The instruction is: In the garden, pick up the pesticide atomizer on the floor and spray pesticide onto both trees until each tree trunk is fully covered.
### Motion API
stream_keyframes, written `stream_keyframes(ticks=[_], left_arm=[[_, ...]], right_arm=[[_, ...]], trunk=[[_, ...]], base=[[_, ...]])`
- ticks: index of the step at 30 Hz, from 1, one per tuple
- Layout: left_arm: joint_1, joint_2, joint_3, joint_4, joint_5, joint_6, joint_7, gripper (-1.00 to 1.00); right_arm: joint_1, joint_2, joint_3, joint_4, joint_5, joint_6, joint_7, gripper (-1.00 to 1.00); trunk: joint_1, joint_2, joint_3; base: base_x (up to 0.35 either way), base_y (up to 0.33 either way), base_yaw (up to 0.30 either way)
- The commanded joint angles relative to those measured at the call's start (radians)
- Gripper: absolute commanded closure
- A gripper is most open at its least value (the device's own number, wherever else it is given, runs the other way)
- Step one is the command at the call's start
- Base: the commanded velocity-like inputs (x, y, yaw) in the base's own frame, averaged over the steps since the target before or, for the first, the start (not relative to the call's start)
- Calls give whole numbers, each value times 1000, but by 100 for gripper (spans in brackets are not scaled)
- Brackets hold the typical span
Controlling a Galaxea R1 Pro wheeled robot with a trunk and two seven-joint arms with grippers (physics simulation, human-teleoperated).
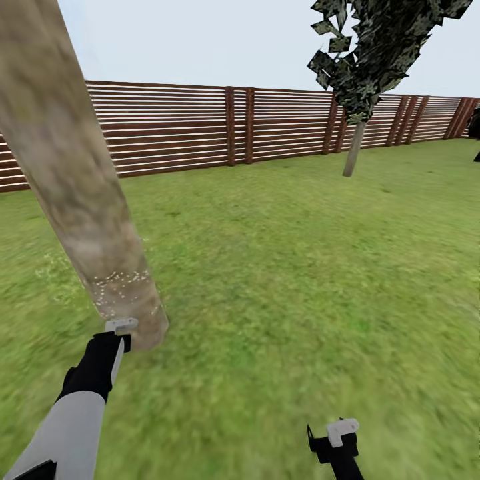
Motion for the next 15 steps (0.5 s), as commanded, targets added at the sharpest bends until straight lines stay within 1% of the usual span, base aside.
stream_keyframes(ticks=[1,6,8,9,15], left_arm=[[-1,-1,0,-1,0,5,2,100],[-1,1,1,-2,-2,6,2,100],[0,7,3,0,-3,6,4,100],[6,11,3,0,-4,6,4,100],[12,4,-1,0,-6,6,5,100]], right_arm=[[-1,0,8,1,6,0,-10,-100],[-1,0,8,1,6,0,-10,-100],[-1,0,8,1,6,0,-10,-100],[-1,0,8,1,6,0,-10,-100],[-1,0,8,1,6,0,-10,-100]], trunk=[[0,0,-1],[0,0,-1],[0,0,-1],[0,0,-1],[0,0,-1]], base=[[203,-228,0],[206,-226,0],[198,-225,3],[160,-236,140],[34,-267,258]])
